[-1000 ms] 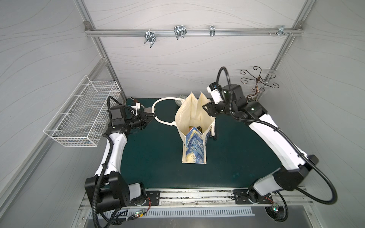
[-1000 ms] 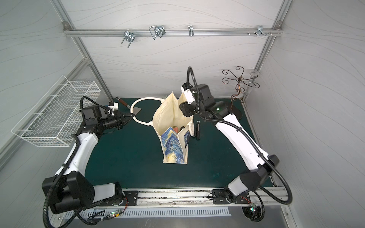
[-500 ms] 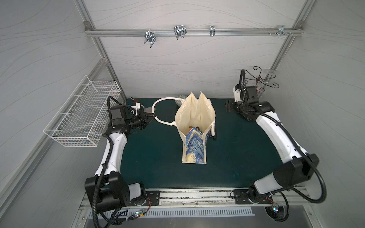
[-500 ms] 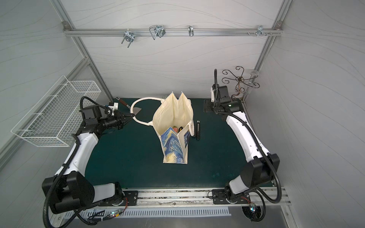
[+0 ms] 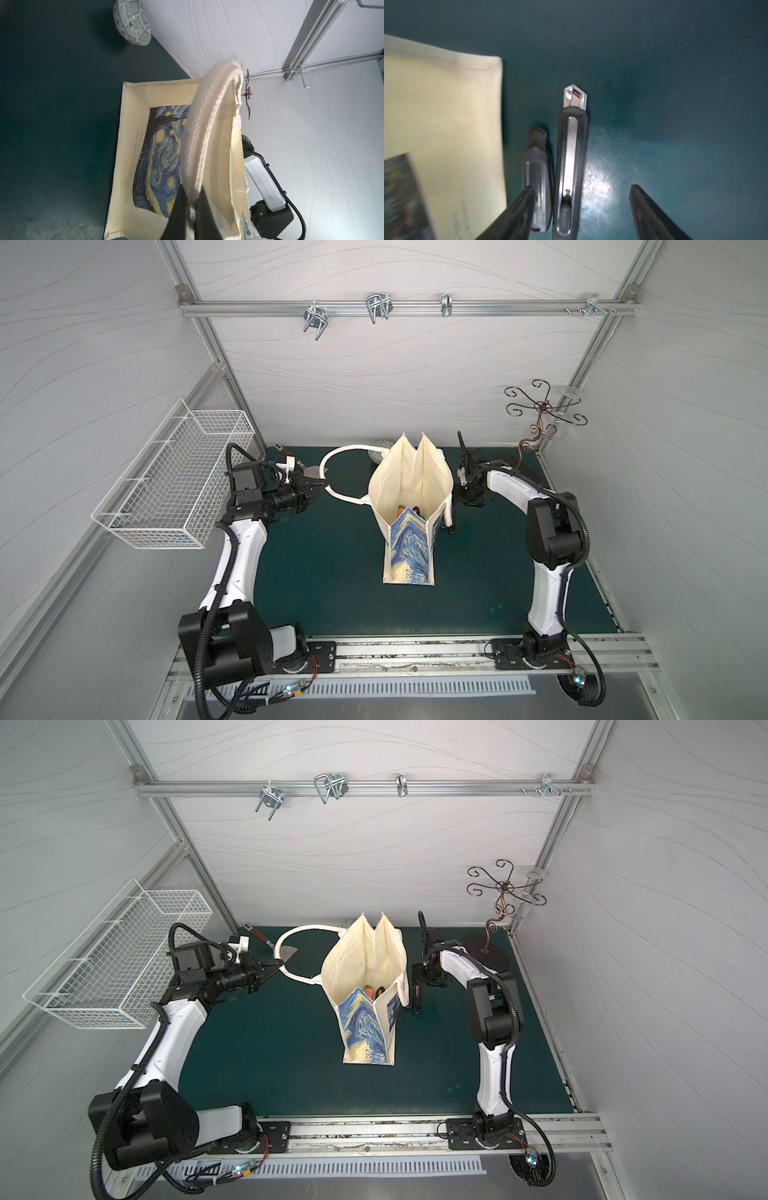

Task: Place the art knife into the pouch
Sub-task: Pick up the utility knife at the center of the board.

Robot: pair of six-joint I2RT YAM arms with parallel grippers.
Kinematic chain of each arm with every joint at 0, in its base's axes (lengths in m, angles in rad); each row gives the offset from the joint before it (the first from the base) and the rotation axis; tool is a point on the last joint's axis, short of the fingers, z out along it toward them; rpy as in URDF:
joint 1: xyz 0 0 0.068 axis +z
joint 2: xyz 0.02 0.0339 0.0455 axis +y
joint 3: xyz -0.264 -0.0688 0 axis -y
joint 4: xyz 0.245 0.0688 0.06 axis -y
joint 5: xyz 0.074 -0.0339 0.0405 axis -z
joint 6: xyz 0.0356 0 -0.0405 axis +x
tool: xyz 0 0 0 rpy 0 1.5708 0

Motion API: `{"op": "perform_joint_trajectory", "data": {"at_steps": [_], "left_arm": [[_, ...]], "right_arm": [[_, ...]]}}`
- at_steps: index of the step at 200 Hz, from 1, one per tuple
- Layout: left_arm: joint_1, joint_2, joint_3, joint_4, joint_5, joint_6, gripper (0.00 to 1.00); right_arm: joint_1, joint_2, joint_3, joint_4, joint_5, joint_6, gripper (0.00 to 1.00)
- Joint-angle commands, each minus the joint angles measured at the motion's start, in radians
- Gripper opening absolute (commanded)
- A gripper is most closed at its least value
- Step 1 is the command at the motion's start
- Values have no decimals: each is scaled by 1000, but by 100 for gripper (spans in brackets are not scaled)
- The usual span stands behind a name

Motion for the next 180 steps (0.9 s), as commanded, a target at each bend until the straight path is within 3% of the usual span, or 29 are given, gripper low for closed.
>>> {"op": "perform_joint_trajectory", "data": {"at_steps": [1, 78, 149, 180], "left_arm": [[-2, 8, 19, 20, 19, 20, 0], [-2, 14, 19, 22, 24, 24, 0], [-2, 10, 14, 21, 25, 27, 0], [-2, 7, 12, 21, 26, 28, 0]], "right_arm": [[-2, 28, 22, 16, -20, 23, 72], [20, 143, 117, -51, 18, 12, 62], [19, 151, 119, -108, 25, -1, 60], [18, 133, 90, -110, 39, -13, 46]]}}
